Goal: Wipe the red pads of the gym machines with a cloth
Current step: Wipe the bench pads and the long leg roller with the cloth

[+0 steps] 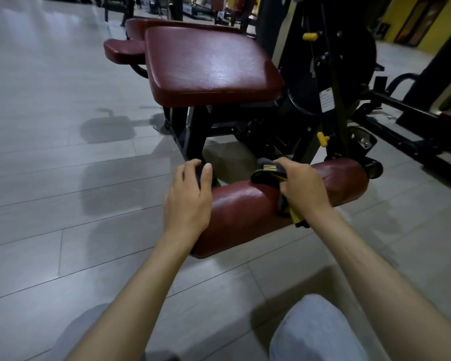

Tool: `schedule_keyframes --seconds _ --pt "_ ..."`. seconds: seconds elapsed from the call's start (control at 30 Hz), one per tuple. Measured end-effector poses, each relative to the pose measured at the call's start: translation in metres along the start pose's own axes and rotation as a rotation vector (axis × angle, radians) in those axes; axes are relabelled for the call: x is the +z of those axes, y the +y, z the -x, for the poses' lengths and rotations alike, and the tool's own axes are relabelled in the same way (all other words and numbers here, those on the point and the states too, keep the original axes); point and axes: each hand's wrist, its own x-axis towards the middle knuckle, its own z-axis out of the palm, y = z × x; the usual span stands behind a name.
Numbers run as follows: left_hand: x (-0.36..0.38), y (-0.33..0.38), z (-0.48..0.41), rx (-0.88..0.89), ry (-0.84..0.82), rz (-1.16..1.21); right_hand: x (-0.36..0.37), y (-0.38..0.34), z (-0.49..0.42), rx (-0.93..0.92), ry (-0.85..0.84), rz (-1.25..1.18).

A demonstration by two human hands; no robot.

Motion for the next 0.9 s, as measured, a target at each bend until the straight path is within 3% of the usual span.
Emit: schedule_keyframes --seconds 0.13,0.2,0.37,0.5,0.73,0.83,0.9 --pt "0.003 -0.002 0.001 -0.084 -0.032 -0.059 -0.005 0.086 -0.014 0.279 0.019 0.012" --pt "0.004 -0.002 0.002 -0.070 -0.029 -0.138 0.003 0.091 -0.011 0.316 0.077 -0.076" --pt "0.008 -0.003 0.001 -0.040 -0.031 -0.230 0.021 0.051 0.006 0.103 0.160 -0.259" --pt "0.008 -0.001 0.002 -0.046 -0.026 -0.229 0.025 0.080 0.002 -0.053 0.162 -0.135" --pt "0.008 -0.007 -0.001 -0.071 -0.015 -0.227 -0.003 0.167 -0.050 0.162 0.120 0.167" --pt "0.010 -0.007 -0.002 -0.081 0.003 -0.228 -0.009 0.187 -0.066 0.420 0.166 0.108" --pt "0.010 -0.006 -0.001 -0.080 0.014 -0.236 -0.007 0.176 -0.063 0.420 0.160 0.069"
